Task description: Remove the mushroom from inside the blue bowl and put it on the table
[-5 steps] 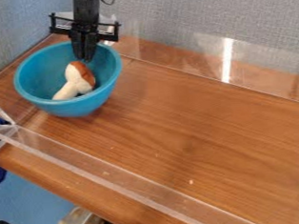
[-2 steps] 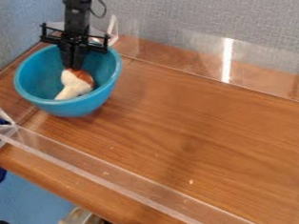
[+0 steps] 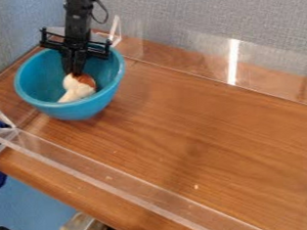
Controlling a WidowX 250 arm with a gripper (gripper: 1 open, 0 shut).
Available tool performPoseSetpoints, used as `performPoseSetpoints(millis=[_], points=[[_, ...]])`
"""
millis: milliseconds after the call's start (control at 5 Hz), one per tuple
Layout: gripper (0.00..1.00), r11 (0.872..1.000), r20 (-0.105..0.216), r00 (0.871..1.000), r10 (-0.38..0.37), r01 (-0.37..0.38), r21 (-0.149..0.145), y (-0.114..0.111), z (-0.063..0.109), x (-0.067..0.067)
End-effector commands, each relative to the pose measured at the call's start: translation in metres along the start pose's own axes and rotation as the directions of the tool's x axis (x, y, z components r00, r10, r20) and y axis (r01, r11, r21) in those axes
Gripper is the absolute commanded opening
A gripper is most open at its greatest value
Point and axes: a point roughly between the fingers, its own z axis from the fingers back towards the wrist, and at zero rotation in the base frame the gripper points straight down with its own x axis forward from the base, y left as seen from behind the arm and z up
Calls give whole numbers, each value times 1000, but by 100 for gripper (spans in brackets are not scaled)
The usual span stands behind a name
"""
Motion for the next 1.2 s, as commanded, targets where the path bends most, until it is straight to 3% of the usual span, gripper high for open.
performPoseSetpoints(millis=[0, 200, 400, 600, 1000], points=[[0, 1000, 71, 997, -14, 14, 1, 1, 24, 1], [0, 999, 75, 997, -36, 36, 3, -1, 24, 0], [100, 998, 77, 995, -56, 55, 4, -3, 23, 0], [0, 997, 78, 994, -73, 73, 6, -6, 22, -1], [0, 995, 77, 992, -99, 98, 8, -10, 17, -3]])
